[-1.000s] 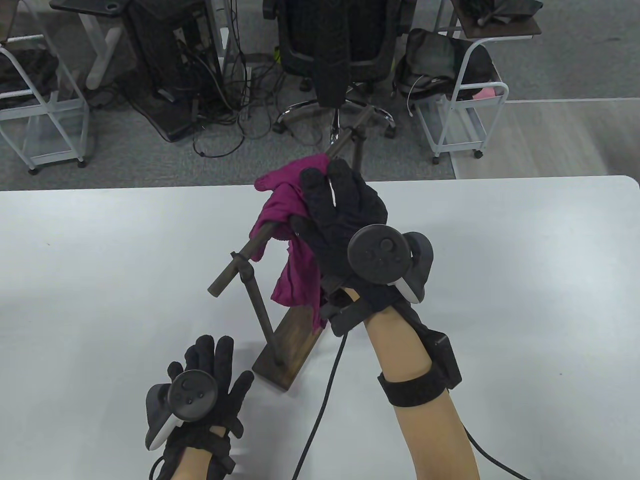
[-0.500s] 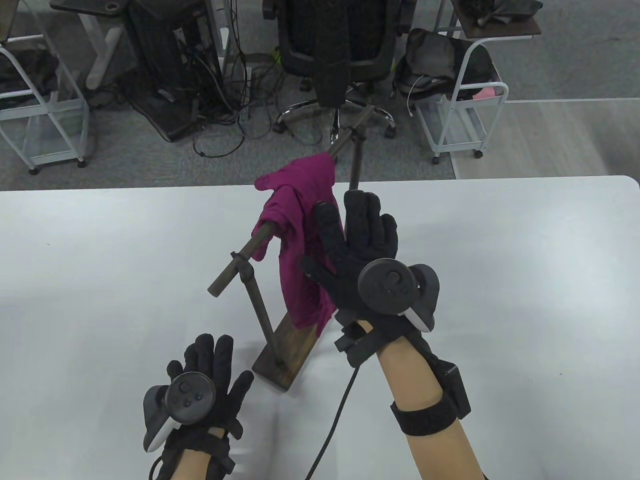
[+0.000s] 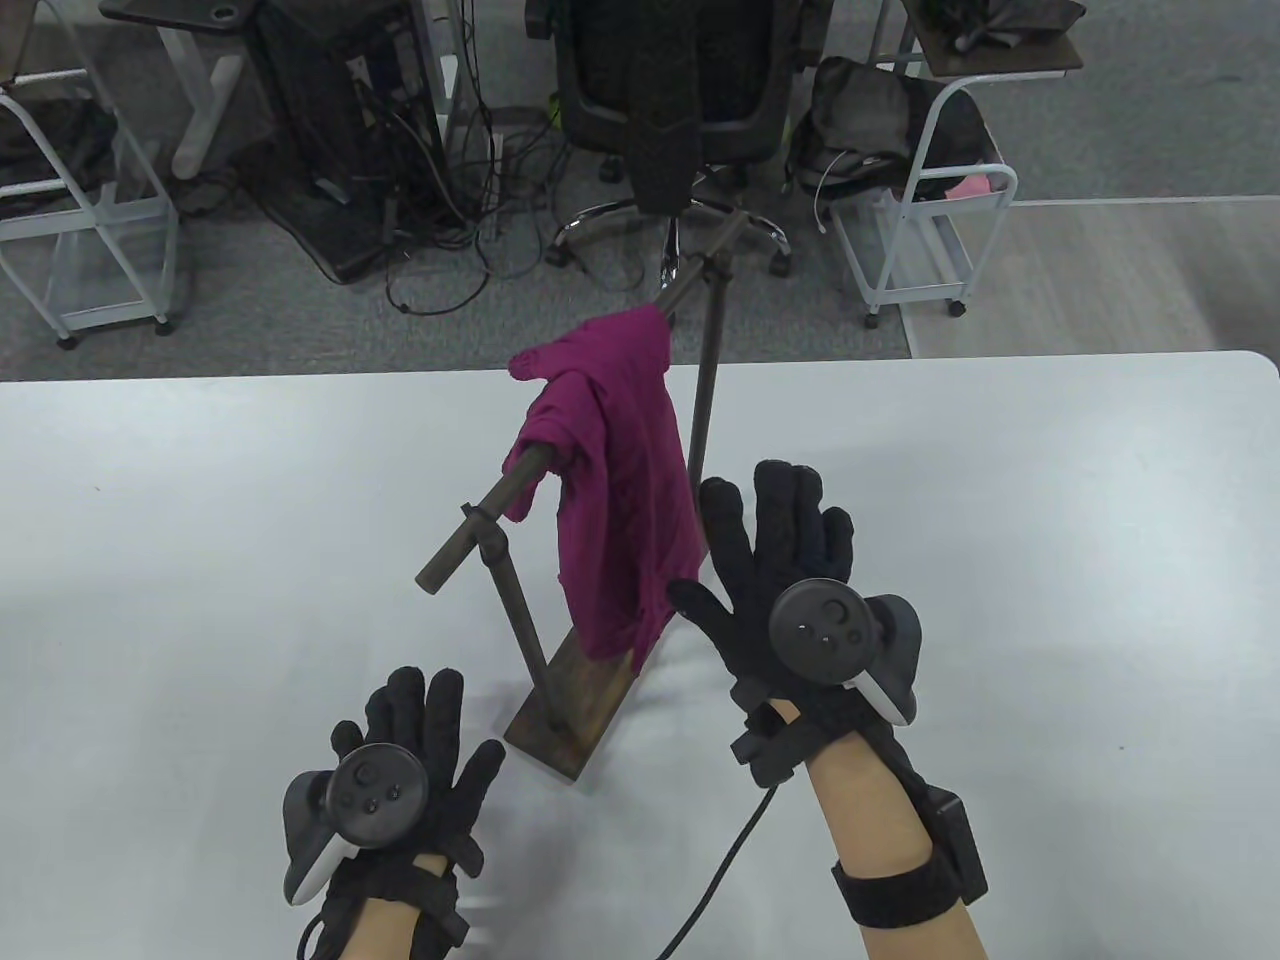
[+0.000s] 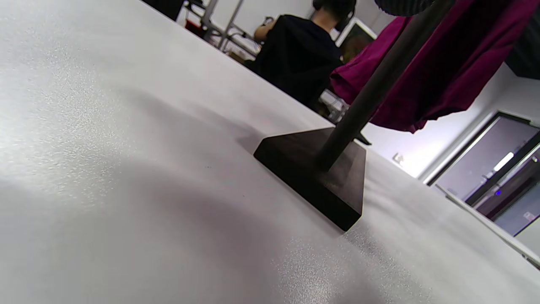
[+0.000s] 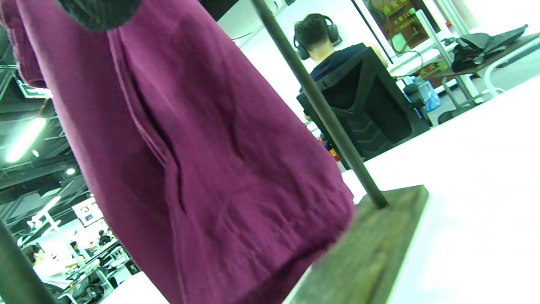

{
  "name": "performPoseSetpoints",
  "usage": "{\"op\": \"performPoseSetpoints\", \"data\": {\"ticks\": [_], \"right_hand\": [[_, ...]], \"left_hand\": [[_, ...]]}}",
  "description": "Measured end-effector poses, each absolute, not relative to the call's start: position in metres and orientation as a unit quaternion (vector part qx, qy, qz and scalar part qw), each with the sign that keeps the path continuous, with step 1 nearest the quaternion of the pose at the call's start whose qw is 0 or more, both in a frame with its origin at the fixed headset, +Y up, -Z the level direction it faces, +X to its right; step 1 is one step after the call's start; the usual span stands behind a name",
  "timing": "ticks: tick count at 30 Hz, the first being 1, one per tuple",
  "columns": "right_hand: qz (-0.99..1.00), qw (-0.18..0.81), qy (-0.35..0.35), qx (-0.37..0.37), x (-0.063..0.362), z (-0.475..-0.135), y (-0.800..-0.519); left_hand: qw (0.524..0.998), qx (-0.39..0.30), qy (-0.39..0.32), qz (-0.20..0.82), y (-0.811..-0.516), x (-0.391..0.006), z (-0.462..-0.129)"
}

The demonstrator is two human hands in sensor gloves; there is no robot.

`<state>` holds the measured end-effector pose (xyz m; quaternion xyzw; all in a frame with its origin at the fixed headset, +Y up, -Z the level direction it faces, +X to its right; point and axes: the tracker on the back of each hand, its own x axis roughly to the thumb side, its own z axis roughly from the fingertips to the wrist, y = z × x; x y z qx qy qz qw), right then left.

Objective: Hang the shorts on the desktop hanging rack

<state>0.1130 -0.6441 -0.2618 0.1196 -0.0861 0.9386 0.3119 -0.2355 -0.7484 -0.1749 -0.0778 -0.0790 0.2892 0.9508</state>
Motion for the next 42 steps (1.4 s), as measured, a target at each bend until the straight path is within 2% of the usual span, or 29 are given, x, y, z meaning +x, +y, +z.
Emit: {"op": "performPoseSetpoints", "data": {"ticks": [19,42], "right_hand": [[0.940,0.337,-0.026,0.045,0.176,-0.224,-0.704],[0.948,0.304,0.092,-0.002,0.198,-0.189,-0.749]], "left_hand": [[0.954,-0.077,-0.073,0.279,-0.747,-0.236,-0.175],[0.962,-0.078,-0.060,0.254,-0.747,-0.237,-0.175]]}}
